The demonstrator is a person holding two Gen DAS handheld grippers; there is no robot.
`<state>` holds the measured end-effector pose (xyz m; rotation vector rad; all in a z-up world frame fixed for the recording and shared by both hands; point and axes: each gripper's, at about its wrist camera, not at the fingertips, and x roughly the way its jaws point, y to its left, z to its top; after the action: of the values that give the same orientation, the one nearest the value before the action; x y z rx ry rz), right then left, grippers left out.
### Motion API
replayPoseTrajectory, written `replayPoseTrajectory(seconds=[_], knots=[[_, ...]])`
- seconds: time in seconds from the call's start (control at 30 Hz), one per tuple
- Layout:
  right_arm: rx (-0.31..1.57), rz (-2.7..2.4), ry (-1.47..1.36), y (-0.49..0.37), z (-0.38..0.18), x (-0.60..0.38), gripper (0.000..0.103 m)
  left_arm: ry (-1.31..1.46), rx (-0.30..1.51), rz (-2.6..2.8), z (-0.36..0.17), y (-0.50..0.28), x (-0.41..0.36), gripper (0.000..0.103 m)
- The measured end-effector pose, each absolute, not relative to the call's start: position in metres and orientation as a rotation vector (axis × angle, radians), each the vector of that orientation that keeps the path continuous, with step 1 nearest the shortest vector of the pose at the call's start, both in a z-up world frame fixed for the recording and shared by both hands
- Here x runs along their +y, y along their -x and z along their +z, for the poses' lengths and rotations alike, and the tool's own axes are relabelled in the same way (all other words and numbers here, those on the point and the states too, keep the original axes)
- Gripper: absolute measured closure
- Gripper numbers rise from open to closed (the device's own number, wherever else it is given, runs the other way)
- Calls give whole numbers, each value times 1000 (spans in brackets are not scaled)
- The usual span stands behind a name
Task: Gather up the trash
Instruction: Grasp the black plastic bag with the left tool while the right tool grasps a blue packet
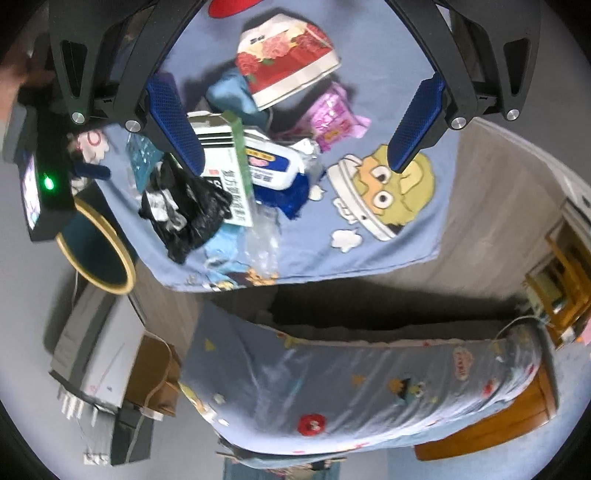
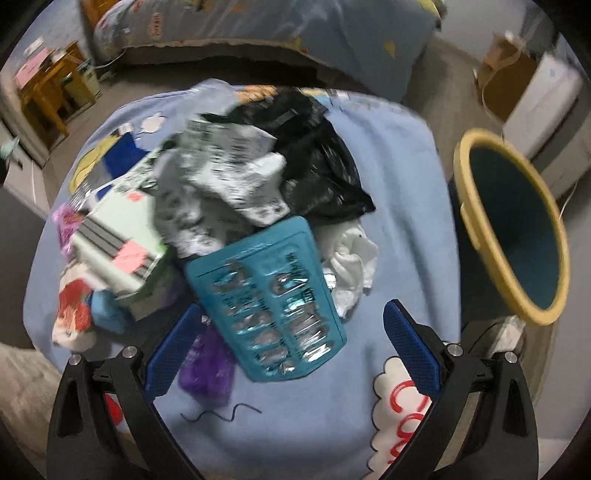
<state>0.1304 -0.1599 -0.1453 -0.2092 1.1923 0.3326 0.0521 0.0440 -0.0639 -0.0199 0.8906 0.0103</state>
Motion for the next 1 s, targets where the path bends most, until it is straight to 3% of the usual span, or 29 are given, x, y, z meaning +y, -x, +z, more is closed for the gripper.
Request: replayPoseTrajectory(seconds=[0.1, 0.13, 0.2, 0.43, 0.53, 0.57, 0.73, 0.8, 0.93, 1.0], knots=[[1211, 386, 187, -140, -148, -163, 11, -15, 900, -8, -69, -56, 34, 5], [1214, 395, 182, -144, -149, -164, 16, -6, 908, -22, -70, -57, 32, 5], [1227, 410, 129, -147, -149, -169, 36, 4, 915, -25, -71, -60, 30, 5], [1229, 402, 56, -149, -144, -186, 78, -42, 935, -81, -71, -85, 4, 5], [1229, 412, 30, -150, -144, -194, 81, -75, 944, -110, -75, -97, -12, 6], [1223, 427, 7, -150, -143, -198, 89, -85, 950, -125, -77, -103, -18, 7], [1196, 483, -64, -150, -129, -204, 96, -99, 972, -182, -86, -129, -34, 11], [1189, 501, -67, -148, -124, -204, 100, -96, 994, -205, -92, -139, -39, 24], [1187, 504, -55, -146, -116, -207, 103, -65, 1032, -239, -103, -158, -43, 29], [1184, 509, -57, -147, -114, -209, 103, -66, 1061, -245, -111, -168, -44, 39]])
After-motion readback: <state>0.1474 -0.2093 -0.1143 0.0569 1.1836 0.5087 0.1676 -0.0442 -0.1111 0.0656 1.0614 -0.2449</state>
